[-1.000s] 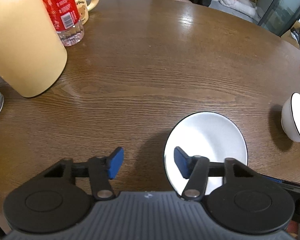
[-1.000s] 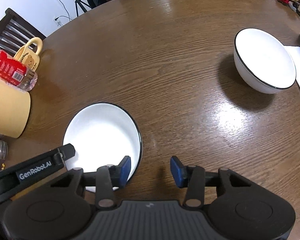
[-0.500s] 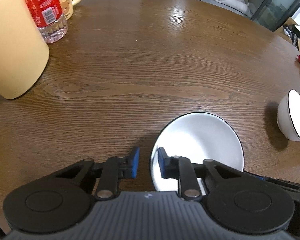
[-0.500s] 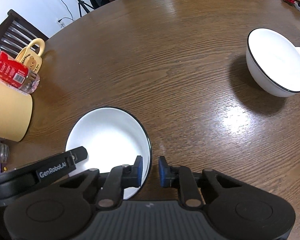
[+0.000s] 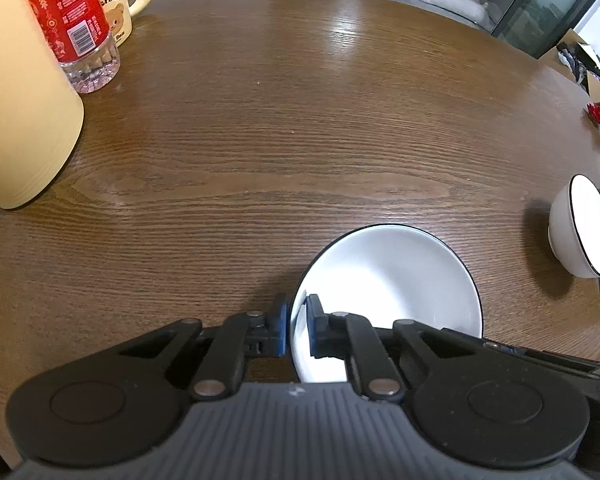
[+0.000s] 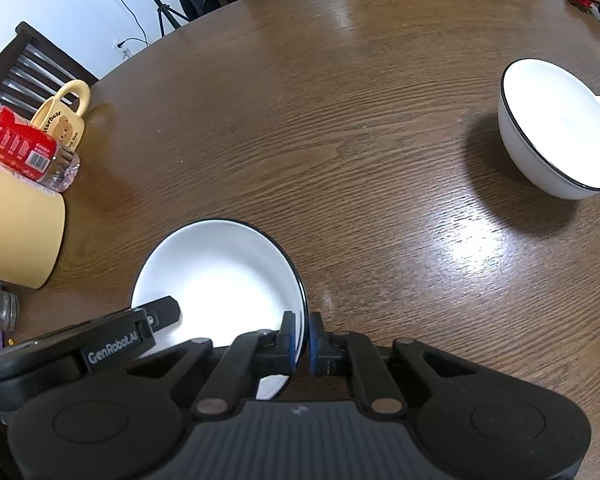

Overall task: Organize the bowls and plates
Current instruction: 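Close both grippers on the white bowl's rim, then lift the white bowl with both grippers and carry it toward the blue bowl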

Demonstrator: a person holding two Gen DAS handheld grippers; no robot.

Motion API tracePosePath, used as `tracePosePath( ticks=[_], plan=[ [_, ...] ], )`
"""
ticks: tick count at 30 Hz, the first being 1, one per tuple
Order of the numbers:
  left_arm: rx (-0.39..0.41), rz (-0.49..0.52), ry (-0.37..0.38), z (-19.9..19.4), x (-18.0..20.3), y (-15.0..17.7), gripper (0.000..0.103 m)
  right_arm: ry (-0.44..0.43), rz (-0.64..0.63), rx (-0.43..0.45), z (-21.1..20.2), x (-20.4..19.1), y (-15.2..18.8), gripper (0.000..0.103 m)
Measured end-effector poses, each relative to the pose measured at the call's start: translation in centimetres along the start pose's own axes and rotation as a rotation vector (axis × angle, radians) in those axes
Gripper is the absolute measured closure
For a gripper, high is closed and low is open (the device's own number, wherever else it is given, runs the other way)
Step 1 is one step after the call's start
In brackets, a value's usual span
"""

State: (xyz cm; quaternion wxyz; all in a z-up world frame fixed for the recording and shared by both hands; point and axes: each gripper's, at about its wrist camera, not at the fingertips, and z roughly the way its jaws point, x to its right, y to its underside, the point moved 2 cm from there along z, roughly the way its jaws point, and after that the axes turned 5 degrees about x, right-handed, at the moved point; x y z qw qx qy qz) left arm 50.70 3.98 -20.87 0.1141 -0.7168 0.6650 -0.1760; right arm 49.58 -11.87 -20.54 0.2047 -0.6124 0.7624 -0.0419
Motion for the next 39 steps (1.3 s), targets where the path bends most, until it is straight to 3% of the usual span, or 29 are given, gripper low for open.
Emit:
tracePosePath(
  ticks=[39],
  plan=[
    [0.007, 0.019, 0.013, -0.18, 0.14, 0.12, 0.093, 0.034, -0.047, 0.026, -0.13, -0.60, 0.30, 0.097]
  ],
)
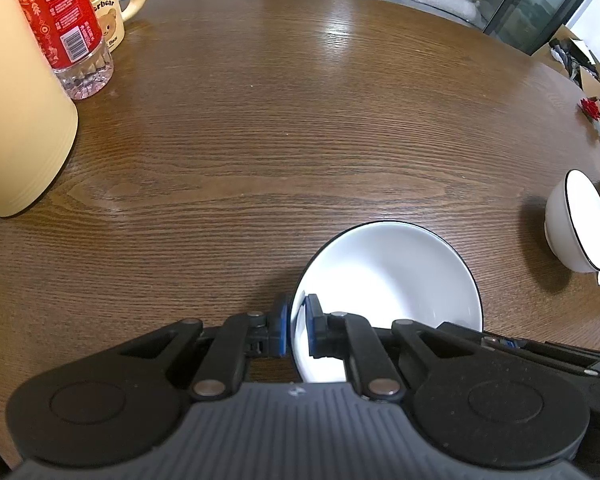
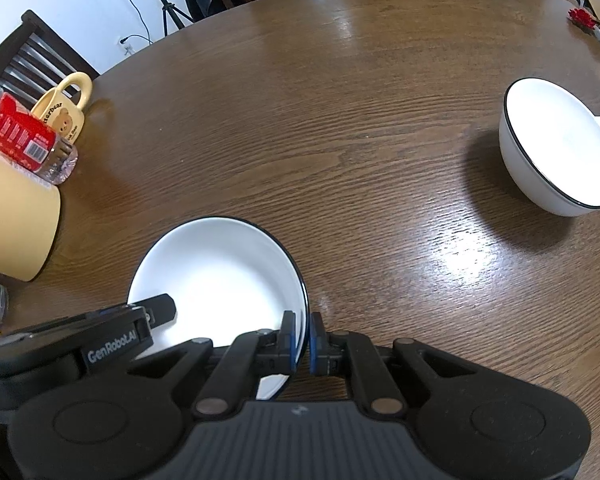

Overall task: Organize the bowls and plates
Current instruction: 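Lift the white bowl with both grippers and carry it toward the blue bowl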

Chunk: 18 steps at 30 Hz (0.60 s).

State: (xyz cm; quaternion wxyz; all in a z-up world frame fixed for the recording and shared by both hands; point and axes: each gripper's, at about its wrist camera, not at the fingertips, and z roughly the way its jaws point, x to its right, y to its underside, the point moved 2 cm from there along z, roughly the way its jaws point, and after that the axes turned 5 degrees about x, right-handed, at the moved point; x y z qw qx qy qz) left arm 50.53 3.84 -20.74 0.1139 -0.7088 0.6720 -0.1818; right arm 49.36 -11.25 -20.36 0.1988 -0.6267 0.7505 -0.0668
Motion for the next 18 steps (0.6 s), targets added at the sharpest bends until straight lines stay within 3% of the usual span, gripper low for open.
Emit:
tracePosePath(
  ticks=[18],
  plan=[
    [0.014, 0.008, -0.002, -0.43, 0.08, 0.04, 0.093, 0.000, -0.005, 0.014, -0.52, -0.07, 0.16, 0.097]
  ],
)
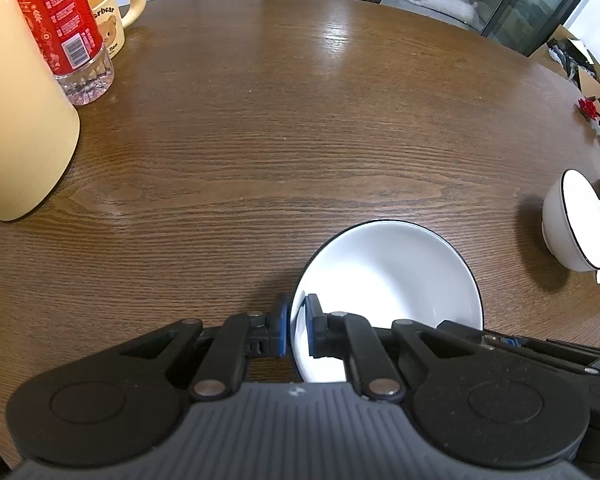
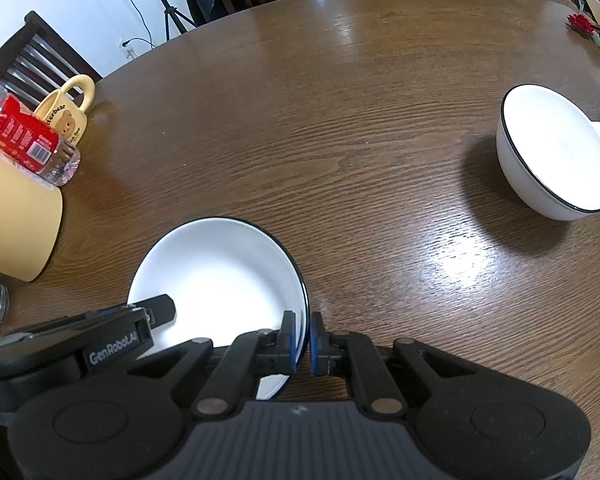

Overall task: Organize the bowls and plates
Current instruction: 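Lift the white bowl with both grippers and carry it toward the blue bowl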

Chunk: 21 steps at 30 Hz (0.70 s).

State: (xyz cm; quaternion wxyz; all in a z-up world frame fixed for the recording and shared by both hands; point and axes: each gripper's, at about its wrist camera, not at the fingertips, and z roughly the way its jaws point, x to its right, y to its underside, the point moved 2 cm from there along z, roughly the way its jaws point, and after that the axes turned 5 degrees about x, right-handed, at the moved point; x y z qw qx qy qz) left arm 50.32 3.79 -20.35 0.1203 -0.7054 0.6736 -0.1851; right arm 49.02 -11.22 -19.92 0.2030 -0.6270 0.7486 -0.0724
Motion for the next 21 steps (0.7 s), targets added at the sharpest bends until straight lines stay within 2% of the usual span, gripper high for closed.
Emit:
tracePosePath(
  ticks=[21],
  plan=[
    [0.045, -0.013, -0.017, -2.5, -0.3, 0.5, 0.093, -0.028, -0.017, 0.033, -2.6, -0.4, 0.6, 0.097]
  ],
)
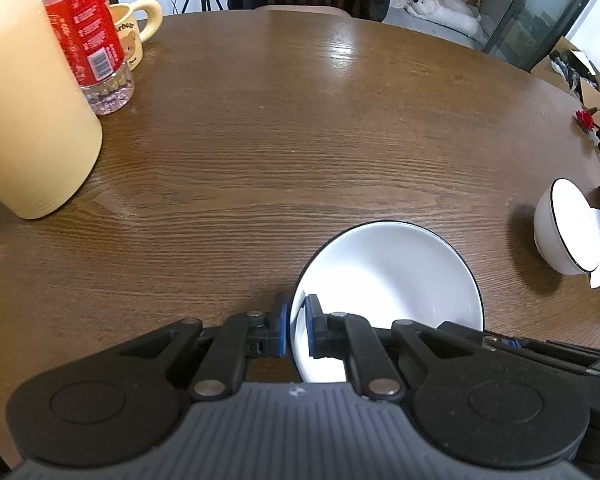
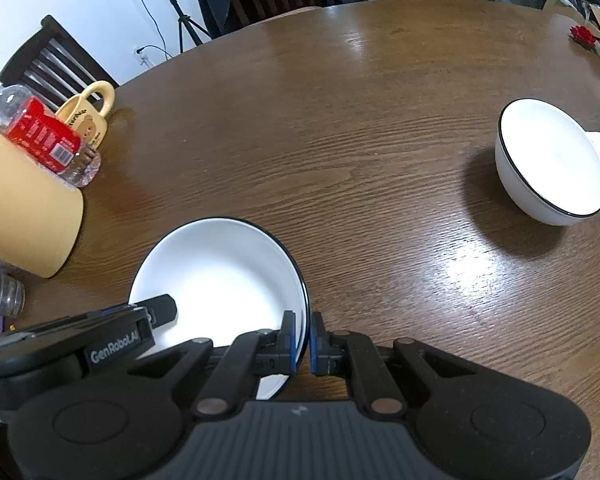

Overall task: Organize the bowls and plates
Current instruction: 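Lift the white bowl with both grippers and carry it toward the blue bowl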

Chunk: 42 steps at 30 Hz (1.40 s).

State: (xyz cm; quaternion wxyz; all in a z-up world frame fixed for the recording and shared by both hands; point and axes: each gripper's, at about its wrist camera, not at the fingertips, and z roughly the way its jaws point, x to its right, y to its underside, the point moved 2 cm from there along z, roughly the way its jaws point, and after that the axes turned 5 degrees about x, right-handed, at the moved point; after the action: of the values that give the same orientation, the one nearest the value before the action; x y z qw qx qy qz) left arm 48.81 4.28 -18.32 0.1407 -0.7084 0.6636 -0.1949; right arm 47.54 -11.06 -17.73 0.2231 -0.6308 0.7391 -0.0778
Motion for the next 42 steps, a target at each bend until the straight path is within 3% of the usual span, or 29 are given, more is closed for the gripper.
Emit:
tracePosePath(
  ticks=[42],
  plan=[
    [0.085, -0.052, -0.060, -8.4, -0.5, 6.4, 0.093, -0.070, -0.093, 0.050, -7.7, -0.8, 6.3, 0.097]
  ],
)
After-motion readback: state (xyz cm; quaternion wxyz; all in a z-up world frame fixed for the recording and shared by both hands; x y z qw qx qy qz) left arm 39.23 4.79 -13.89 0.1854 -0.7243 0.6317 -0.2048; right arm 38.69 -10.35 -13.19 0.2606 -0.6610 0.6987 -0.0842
